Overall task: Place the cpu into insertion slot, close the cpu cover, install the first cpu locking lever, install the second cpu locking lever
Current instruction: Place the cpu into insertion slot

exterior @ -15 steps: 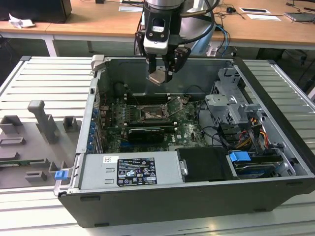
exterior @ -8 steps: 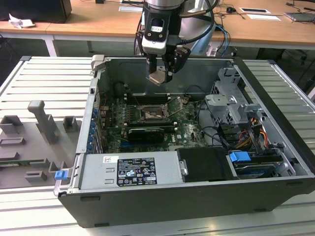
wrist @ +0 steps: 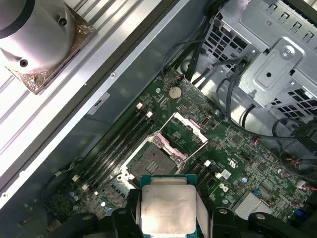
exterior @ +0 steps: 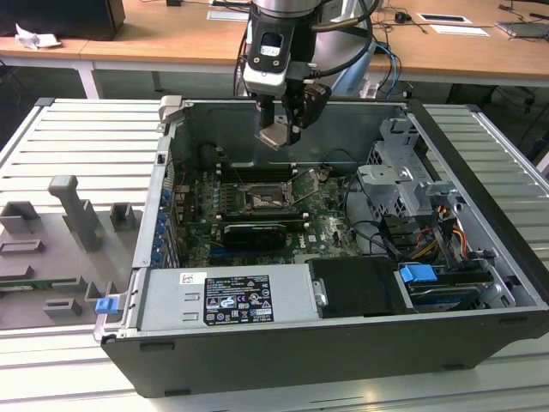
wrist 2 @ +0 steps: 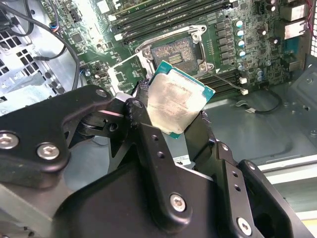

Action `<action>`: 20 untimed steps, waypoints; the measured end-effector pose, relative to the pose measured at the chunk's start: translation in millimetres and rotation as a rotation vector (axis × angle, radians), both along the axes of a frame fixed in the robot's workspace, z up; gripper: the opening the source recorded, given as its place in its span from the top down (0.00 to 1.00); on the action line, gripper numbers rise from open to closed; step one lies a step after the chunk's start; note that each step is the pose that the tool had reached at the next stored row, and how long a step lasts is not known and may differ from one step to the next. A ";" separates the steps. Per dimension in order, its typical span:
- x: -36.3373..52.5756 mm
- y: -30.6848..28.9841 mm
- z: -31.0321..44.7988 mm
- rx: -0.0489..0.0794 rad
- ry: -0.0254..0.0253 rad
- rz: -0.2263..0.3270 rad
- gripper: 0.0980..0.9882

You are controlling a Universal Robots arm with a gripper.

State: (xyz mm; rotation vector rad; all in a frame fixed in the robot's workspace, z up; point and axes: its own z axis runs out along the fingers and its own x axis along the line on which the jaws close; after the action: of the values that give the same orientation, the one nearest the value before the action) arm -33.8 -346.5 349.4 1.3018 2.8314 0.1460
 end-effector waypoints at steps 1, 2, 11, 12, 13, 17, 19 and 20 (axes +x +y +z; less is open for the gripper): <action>0.0 0.0 0.0 0.000 0.0000 -0.005 0.51; 0.0 0.0 -0.1 0.000 0.0000 -0.009 0.51; 0.0 0.0 -0.9 0.000 0.0000 -0.065 0.51; 0.0 0.0 -0.9 0.000 0.0000 -0.070 0.51; 0.0 0.0 -1.0 0.000 0.0000 -0.075 0.51; 0.0 0.0 -1.3 0.000 0.0000 -0.097 0.51; 0.0 0.0 -1.4 0.000 0.0001 -0.111 0.51; 0.0 0.0 -1.6 0.000 0.0001 -0.120 0.51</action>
State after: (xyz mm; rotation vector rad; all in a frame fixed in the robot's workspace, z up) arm -33.8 -346.5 347.8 1.4670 2.7433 0.1433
